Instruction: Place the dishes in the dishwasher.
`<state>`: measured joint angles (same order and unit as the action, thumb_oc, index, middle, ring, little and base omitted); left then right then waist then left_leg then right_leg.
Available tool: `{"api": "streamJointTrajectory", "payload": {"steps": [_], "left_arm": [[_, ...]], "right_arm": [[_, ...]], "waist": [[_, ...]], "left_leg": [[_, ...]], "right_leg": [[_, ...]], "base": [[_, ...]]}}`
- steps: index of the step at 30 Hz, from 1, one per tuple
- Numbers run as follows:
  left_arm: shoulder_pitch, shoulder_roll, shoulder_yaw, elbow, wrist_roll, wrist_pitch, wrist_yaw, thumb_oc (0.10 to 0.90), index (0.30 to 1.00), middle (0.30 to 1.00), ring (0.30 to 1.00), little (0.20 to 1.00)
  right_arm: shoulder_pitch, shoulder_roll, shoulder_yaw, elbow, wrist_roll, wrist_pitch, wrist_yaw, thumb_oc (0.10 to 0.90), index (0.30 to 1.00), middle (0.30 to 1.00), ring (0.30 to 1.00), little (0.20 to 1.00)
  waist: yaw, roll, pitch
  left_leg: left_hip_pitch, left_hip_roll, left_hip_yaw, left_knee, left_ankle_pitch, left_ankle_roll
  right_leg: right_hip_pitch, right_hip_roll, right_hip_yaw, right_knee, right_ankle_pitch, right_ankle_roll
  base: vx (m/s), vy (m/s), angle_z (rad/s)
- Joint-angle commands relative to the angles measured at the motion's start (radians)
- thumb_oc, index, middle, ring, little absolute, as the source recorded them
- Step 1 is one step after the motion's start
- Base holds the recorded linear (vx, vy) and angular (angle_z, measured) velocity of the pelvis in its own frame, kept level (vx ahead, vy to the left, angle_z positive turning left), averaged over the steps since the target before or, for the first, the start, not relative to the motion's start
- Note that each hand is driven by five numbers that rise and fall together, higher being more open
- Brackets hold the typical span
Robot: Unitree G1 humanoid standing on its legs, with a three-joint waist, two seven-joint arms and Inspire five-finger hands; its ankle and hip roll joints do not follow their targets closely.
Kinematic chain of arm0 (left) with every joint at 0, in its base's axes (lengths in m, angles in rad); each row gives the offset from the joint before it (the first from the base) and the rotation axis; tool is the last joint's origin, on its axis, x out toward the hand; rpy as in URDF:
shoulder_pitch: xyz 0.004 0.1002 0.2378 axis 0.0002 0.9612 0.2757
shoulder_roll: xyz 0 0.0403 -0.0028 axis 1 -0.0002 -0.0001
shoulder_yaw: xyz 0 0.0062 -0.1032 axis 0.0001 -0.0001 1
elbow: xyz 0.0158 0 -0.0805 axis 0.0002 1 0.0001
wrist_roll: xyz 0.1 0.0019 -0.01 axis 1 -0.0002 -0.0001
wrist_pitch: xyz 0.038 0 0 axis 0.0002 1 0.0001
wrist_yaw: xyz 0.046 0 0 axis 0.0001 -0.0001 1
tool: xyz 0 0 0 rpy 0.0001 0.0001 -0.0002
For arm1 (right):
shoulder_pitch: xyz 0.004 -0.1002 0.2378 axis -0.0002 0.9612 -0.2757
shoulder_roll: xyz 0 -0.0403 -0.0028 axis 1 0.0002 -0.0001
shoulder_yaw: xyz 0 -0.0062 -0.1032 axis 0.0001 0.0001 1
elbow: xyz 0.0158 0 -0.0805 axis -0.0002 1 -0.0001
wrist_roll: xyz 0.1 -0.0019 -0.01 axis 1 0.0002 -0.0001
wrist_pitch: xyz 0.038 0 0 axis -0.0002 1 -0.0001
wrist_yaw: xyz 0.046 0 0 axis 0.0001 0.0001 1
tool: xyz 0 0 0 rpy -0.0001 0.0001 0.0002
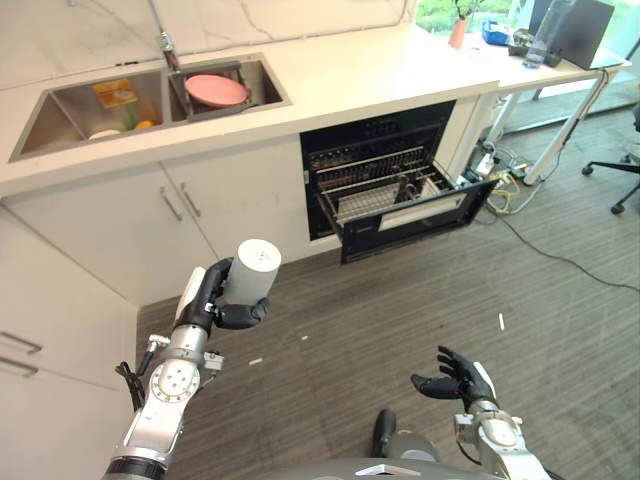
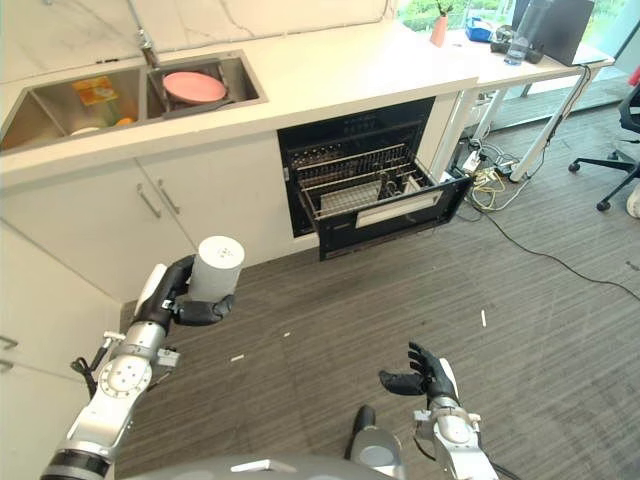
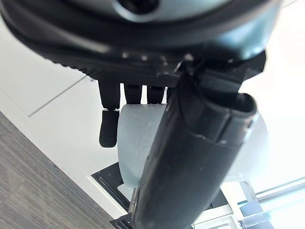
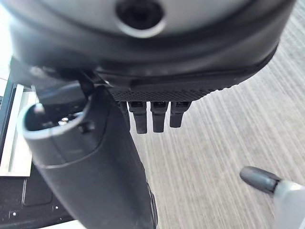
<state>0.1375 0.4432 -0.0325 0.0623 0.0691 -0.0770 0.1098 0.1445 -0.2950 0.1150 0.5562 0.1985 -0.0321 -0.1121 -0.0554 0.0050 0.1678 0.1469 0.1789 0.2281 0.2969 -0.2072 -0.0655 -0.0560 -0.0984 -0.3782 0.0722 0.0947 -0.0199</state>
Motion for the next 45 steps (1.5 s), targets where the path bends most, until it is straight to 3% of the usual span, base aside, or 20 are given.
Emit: {"api": "streamJointTrajectory", "payload": {"steps": [1,3,5,9,12,16,19,20,21,23,24,26,27,30,31,32,33,34,36,45], "left_arm": [[-0.088,0.049,-0.006,-0.124,-0.063,-0.109,0.052,0.400,0.300,0.300,0.300,0.300],[-0.091,0.022,-0.009,-0.103,-0.119,-0.102,0.060,0.400,0.300,0.300,0.300,0.300],[-0.082,0.005,-0.012,-0.095,-0.134,-0.104,0.054,0.400,0.300,0.300,0.300,0.300],[-0.094,0.006,-0.024,-0.077,-0.138,-0.096,0.058,0.400,0.300,0.300,0.300,0.300],[-0.109,0.009,-0.030,-0.064,-0.136,-0.095,0.072,0.400,0.300,0.300,0.300,0.300],[-0.115,0.011,-0.032,-0.057,-0.134,-0.098,0.077,0.400,0.300,0.300,0.300,0.300],[-0.121,0.019,-0.039,-0.055,-0.128,-0.098,0.068,0.400,0.300,0.300,0.300,0.300],[-0.125,0.021,-0.044,-0.053,-0.125,-0.097,0.064,0.400,0.300,0.300,0.300,0.300],[-0.130,0.029,-0.051,-0.047,-0.113,-0.095,0.057,0.400,0.300,0.300,0.300,0.300],[-0.130,0.030,-0.052,-0.047,-0.113,-0.095,0.057,0.400,0.300,0.300,0.300,0.300],[-0.124,0.046,-0.047,-0.052,-0.088,-0.085,0.041,0.400,0.300,0.300,0.300,0.300],[-0.129,0.072,-0.042,-0.059,-0.069,-0.079,0.035,0.400,0.300,0.300,0.300,0.300],[-0.144,0.093,-0.045,-0.064,-0.053,-0.071,0.033,0.400,0.300,0.300,0.300,0.300],[-0.157,0.109,-0.041,-0.074,-0.045,-0.067,0.034,0.400,0.300,0.300,0.300,0.300],[-0.159,0.109,-0.037,-0.086,-0.043,-0.066,0.032,0.400,0.300,0.300,0.300,0.300],[-0.162,0.094,-0.033,-0.085,-0.042,-0.068,0.031,0.400,0.300,0.300,0.300,0.300],[-0.162,0.093,-0.034,-0.085,-0.042,-0.068,0.031,0.400,0.300,0.300,0.300,0.300],[-0.171,0.085,-0.036,-0.075,-0.037,-0.070,0.039,0.400,0.300,0.300,0.300,0.300],[-0.166,0.077,-0.032,-0.079,-0.027,-0.073,0.029,0.400,0.300,0.300,0.300,0.300],[-0.106,0.048,-0.021,-0.104,-0.047,-0.081,0.011,0.400,0.300,0.300,0.300,0.300]], "right_arm": [[-0.100,-0.095,-0.032,-0.150,0.030,-0.101,-0.018,0.800,0.900,0.900,0.900,0.900],[-0.105,-0.105,-0.034,-0.183,0.028,-0.100,-0.027,0.800,0.900,0.900,0.900,0.900],[-0.110,-0.107,-0.042,-0.207,0.030,-0.102,-0.026,0.800,0.900,0.900,0.900,0.900],[-0.127,-0.111,-0.049,-0.212,0.032,-0.105,-0.047,0.800,0.900,0.900,0.900,0.900],[-0.145,-0.107,-0.041,-0.181,0.025,-0.104,-0.064,0.800,0.900,0.900,0.900,0.900],[-0.144,-0.108,-0.037,-0.172,0.020,-0.105,-0.065,0.800,0.900,0.900,0.900,0.900],[-0.136,-0.108,-0.054,-0.162,0.019,-0.099,-0.061,0.800,0.900,0.900,0.900,0.900],[-0.135,-0.106,-0.061,-0.156,0.021,-0.097,-0.062,0.800,0.900,0.900,0.900,0.900],[-0.131,-0.091,-0.079,-0.154,0.023,-0.092,-0.065,0.800,0.900,0.900,0.900,0.900],[-0.130,-0.090,-0.080,-0.155,0.023,-0.092,-0.065,0.800,0.900,0.900,0.900,0.900],[-0.116,-0.060,-0.096,-0.163,0.038,-0.084,-0.044,0.800,0.900,0.900,0.900,0.900],[-0.111,-0.040,-0.111,-0.166,0.039,-0.083,-0.045,0.800,0.900,0.900,0.900,0.900],[-0.111,-0.034,-0.126,-0.177,0.032,-0.082,-0.054,0.800,0.900,0.900,0.900,0.900],[-0.116,-0.028,-0.138,-0.177,0.032,-0.088,-0.069,0.800,0.900,0.900,0.900,0.900],[-0.110,-0.027,-0.148,-0.186,0.031,-0.087,-0.072,0.800,0.900,0.900,0.900,0.900],[-0.088,-0.029,-0.177,-0.208,0.040,-0.089,-0.075,0.800,0.900,0.900,0.900,0.900],[-0.086,-0.030,-0.178,-0.210,0.040,-0.088,-0.075,0.800,0.900,0.900,0.900,0.900],[-0.093,-0.034,-0.191,-0.214,0.056,-0.105,-0.094,0.800,0.900,0.900,0.900,0.900],[-0.088,-0.032,-0.206,-0.249,0.055,-0.112,-0.095,0.800,0.900,0.900,0.900,0.900],[-0.088,-0.067,-0.225,-0.404,0.068,-0.151,-0.072,0.800,0.900,0.900,0.900,0.900]], "waist": [[0.012,-0.024,0.010],[0.032,-0.031,0.031],[0.041,-0.036,0.034],[0.066,-0.031,0.049],[0.083,0.002,0.062],[0.081,0.013,0.062],[0.071,0.039,0.037],[0.069,0.043,0.031],[0.059,0.039,0.012],[0.063,0.034,0.010],[0.055,0.021,0.005],[0.059,0.000,0.007],[0.043,-0.004,0.024],[0.045,-0.003,0.033],[0.038,-0.007,0.031],[0.016,-0.025,0.031],[0.016,-0.022,0.030],[0.001,-0.031,0.039],[0.005,-0.048,0.029],[0.019,-0.052,-0.030]], "left_leg": [[-0.097,0.036,-0.090,0.170,0.201,-0.027],[-0.175,-0.009,-0.115,0.220,0.165,-0.010],[-0.231,-0.038,-0.112,0.163,0.145,-0.001],[-0.318,0.002,-0.113,0.007,0.208,-0.026],[-0.327,0.049,-0.196,-0.215,0.333,-0.076],[-0.330,0.071,-0.215,-0.270,0.356,-0.093],[-0.304,0.086,-0.225,-0.291,0.370,-0.117],[-0.300,0.078,-0.225,-0.285,0.357,-0.113],[-0.293,0.052,-0.225,-0.256,0.320,-0.098],[-0.296,0.047,-0.220,-0.250,0.315,-0.095],[-0.286,-0.005,-0.225,-0.213,0.262,-0.052],[-0.276,-0.040,-0.202,-0.186,0.222,-0.013],[-0.261,-0.051,-0.186,-0.169,0.203,0.016],[-0.231,-0.052,-0.151,-0.169,0.176,0.035],[-0.209,-0.061,-0.143,-0.177,0.167,0.037],[-0.178,-0.095,-0.148,-0.188,0.152,0.041],[-0.175,-0.093,-0.149,-0.191,0.151,0.041],[-0.146,-0.104,-0.144,-0.201,0.131,0.038],[-0.148,-0.118,-0.139,-0.191,0.115,0.036],[-0.087,-0.080,-0.123,-0.243,0.126,0.001]], "right_leg": [[0.015,-0.031,0.048,0.045,-0.120,0.081],[0.048,-0.025,0.057,0.034,-0.146,0.070],[0.073,-0.025,0.067,0.018,-0.154,0.081],[0.113,-0.030,0.085,0.000,-0.174,0.093],[0.166,-0.020,0.122,-0.017,-0.200,0.117],[0.189,-0.023,0.146,-0.030,-0.212,0.132],[0.217,-0.051,0.182,-0.050,-0.213,0.168],[0.215,-0.065,0.192,-0.046,-0.213,0.178],[0.208,-0.115,0.211,-0.017,-0.202,0.201],[0.202,-0.122,0.215,-0.012,-0.205,0.204],[0.174,-0.154,0.256,0.079,-0.187,0.202],[0.107,-0.182,0.303,0.214,-0.138,0.203],[0.055,-0.182,0.307,0.319,-0.073,0.192],[-0.016,-0.185,0.260,0.385,-0.074,0.196],[-0.035,-0.172,0.244,0.362,-0.090,0.192],[-0.047,-0.119,0.254,0.254,-0.121,0.181],[-0.041,-0.116,0.252,0.245,-0.119,0.181],[-0.061,-0.102,0.237,0.104,-0.096,0.193],[-0.017,-0.117,0.226,0.005,-0.080,0.200],[0.092,-0.085,0.214,-0.112,-0.053,0.195]], "base": [[0.16,-0.239,-0.22],[0.20,-0.140,-0.25],[0.22,-0.035,-0.18],[0.18,0.067,-0.30],[0.26,0.193,-0.37],[0.20,0.201,-0.37],[0.22,0.330,-0.38],[0.37,0.685,-0.24],[0.22,0.450,-0.22],[0.15,0.290,-0.32],[0.19,0.374,-0.28],[0.20,0.442,-0.26],[0.10,0.294,-0.32],[0.09,0.269,-0.22],[0.20,0.129,-0.33],[0.21,0.129,-0.47],[0.26,0.053,-0.25],[0.15,-0.024,-0.06],[0.10,-0.028,0.02],[0.11,-0.068,0.03]]}}
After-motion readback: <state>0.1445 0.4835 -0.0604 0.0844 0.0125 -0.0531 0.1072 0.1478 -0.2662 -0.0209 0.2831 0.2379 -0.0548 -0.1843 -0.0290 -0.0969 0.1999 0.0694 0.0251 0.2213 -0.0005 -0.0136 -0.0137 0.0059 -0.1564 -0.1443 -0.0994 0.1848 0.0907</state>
